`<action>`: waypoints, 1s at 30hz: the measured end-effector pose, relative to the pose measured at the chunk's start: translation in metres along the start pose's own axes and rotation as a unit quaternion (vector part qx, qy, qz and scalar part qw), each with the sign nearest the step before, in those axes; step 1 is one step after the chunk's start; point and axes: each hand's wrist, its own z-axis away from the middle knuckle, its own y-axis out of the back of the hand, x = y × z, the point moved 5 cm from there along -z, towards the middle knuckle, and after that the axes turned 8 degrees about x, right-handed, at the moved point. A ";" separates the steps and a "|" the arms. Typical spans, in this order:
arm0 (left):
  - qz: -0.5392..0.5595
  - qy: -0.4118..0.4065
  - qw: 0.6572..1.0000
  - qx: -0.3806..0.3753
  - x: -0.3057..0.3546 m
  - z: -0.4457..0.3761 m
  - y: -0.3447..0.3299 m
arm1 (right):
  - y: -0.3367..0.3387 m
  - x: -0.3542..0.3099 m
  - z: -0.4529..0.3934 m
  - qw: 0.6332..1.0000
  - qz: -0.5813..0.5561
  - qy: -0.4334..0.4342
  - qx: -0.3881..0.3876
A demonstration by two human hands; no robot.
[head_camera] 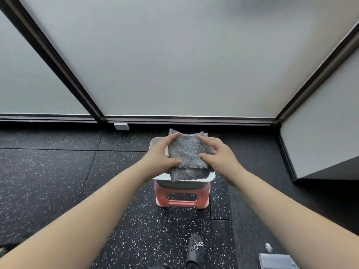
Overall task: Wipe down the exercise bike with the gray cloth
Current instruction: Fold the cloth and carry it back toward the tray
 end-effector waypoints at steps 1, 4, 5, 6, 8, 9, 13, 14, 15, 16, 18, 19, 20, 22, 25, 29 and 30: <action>-0.025 0.003 1.000 -0.009 -0.007 -0.013 -0.002 | -0.004 0.010 -0.012 1.000 0.006 -0.013 -0.009; -0.112 -0.002 0.993 -0.037 -0.032 -0.057 -0.006 | -0.015 0.042 -0.047 0.998 0.027 -0.047 -0.021; -0.126 0.008 0.991 -0.046 -0.043 -0.072 -0.008 | -0.020 0.054 -0.059 0.997 0.043 -0.056 -0.024; -0.134 0.023 0.989 -0.054 -0.055 -0.087 -0.010 | -0.025 0.067 -0.071 0.996 0.061 -0.062 -0.028; -0.139 0.044 0.987 -0.067 -0.082 -0.117 -0.014 | -0.036 0.092 -0.094 0.991 0.112 -0.059 -0.043; -0.142 0.048 0.986 -0.074 -0.096 -0.130 -0.017 | -0.043 0.105 -0.103 0.987 0.140 -0.055 -0.051; -0.162 0.057 0.981 -0.093 -0.155 -0.180 -0.031 | -0.071 0.165 -0.133 0.982 0.156 -0.087 -0.060; -0.165 0.059 0.980 -0.095 -0.168 -0.190 -0.035 | -0.078 0.179 -0.138 0.982 0.154 -0.096 -0.060; -0.167 0.060 0.979 -0.097 -0.182 -0.199 -0.038 | -0.084 0.193 -0.143 0.981 0.151 -0.104 -0.058; -0.171 0.060 0.979 -0.098 -0.194 -0.207 -0.042 | -0.090 0.207 -0.148 0.981 0.151 -0.108 -0.058; -0.169 0.066 0.978 -0.100 -0.219 -0.221 -0.049 | -0.100 0.231 -0.158 0.979 0.160 -0.111 -0.063; -0.165 0.067 0.979 -0.100 -0.230 -0.226 -0.052 | -0.104 0.241 -0.162 0.977 0.168 -0.109 -0.067; -0.165 0.065 0.980 -0.095 -0.239 -0.231 -0.054 | -0.108 0.250 -0.165 0.976 0.176 -0.109 -0.071; -0.201 0.045 0.975 -0.082 -0.254 -0.238 -0.059 | -0.114 0.264 -0.169 0.972 0.197 -0.105 -0.072; -0.303 0.024 0.951 -0.048 -0.265 -0.238 -0.059 | -0.116 0.270 -0.170 0.949 0.302 -0.061 -0.064; -0.381 -0.046 0.923 0.034 -0.259 -0.227 -0.052 | -0.114 0.252 -0.165 0.920 0.390 0.037 -0.025; -0.412 -0.082 0.907 0.026 -0.257 -0.225 -0.054 | -0.117 0.251 -0.165 0.911 0.407 0.055 -0.044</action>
